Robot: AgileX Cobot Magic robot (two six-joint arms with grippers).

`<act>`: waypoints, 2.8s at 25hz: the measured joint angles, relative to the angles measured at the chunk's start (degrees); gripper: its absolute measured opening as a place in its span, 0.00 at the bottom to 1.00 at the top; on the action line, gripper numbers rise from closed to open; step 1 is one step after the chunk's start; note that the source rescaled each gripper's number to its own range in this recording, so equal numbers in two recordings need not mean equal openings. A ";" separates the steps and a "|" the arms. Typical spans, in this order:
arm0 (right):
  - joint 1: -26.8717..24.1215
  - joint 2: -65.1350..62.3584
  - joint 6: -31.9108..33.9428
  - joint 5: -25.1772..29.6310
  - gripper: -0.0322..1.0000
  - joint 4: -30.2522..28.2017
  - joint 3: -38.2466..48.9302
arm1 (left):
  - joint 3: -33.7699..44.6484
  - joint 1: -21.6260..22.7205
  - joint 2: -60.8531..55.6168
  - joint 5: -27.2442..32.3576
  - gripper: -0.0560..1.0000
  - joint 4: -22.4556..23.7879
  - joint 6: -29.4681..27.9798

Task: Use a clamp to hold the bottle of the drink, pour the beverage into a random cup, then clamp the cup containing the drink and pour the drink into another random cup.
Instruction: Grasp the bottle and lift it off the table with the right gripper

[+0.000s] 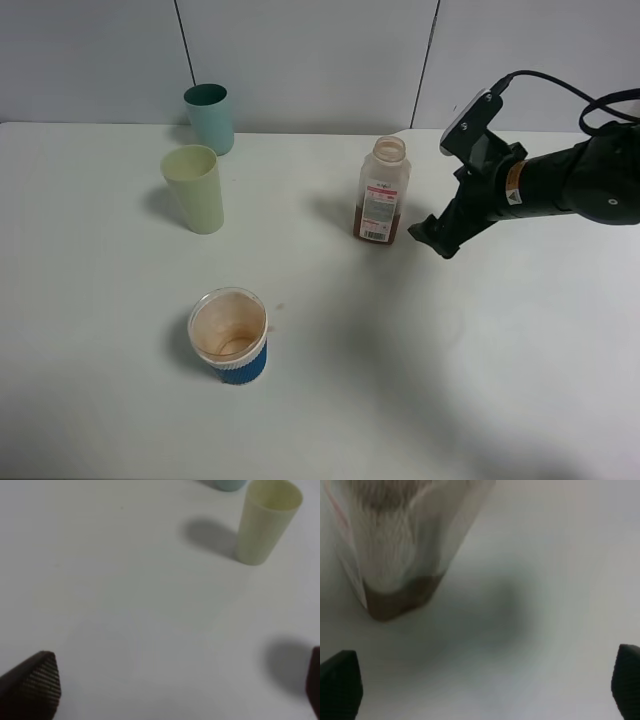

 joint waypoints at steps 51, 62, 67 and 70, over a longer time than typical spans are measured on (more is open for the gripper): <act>0.00 12.85 2.84 -13.60 1.00 -9.56 -3.85 | 0.00 0.00 0.00 0.00 0.98 0.00 0.00; 0.00 15.25 2.84 -18.88 1.00 -8.50 -4.73 | 0.00 0.00 0.00 0.00 0.98 0.00 0.00; 0.00 15.76 2.84 -19.50 1.00 -8.03 -6.37 | 0.00 0.00 0.00 0.00 0.98 0.00 0.00; 0.00 16.05 2.84 -19.56 1.00 -8.03 -7.50 | 0.00 0.00 0.00 0.00 0.98 0.00 0.00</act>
